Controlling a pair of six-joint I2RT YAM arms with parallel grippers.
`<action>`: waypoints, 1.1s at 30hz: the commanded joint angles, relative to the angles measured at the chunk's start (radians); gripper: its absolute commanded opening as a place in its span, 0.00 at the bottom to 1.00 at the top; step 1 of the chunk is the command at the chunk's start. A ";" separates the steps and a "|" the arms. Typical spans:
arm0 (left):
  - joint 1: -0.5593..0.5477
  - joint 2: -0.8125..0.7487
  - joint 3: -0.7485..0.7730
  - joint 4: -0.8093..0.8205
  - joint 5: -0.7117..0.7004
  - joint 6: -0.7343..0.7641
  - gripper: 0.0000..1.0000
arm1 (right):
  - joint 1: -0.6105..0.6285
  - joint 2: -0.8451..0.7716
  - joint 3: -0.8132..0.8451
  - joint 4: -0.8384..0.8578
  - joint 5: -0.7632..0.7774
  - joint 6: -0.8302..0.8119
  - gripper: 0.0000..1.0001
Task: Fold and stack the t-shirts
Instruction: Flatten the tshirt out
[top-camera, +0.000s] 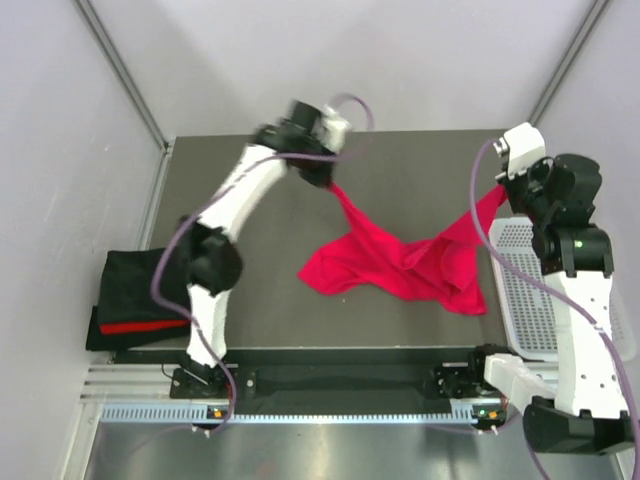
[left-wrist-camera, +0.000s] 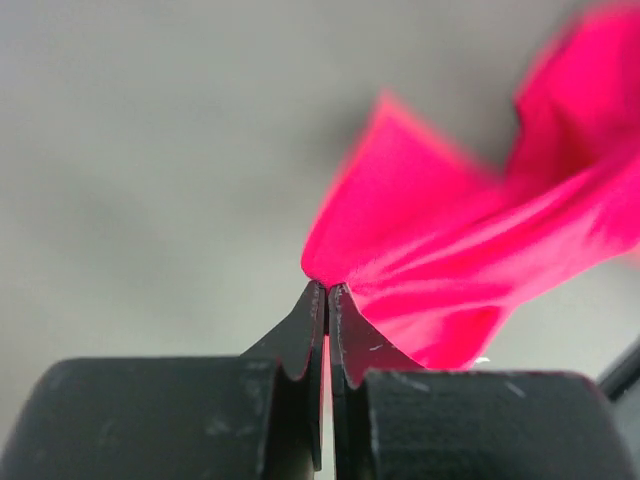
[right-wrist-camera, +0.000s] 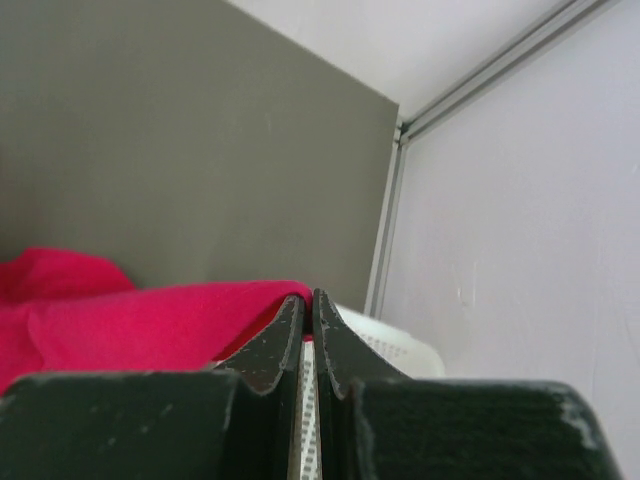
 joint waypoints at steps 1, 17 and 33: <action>0.123 -0.340 -0.003 -0.001 -0.043 0.045 0.00 | -0.012 0.059 0.154 0.087 -0.004 0.088 0.00; 0.140 -0.992 -0.260 -0.061 -0.306 0.246 0.00 | -0.012 -0.066 0.371 0.021 -0.051 0.050 0.00; 0.215 -1.163 -0.010 -0.062 -0.323 0.231 0.00 | -0.012 -0.284 0.478 0.029 0.030 0.009 0.00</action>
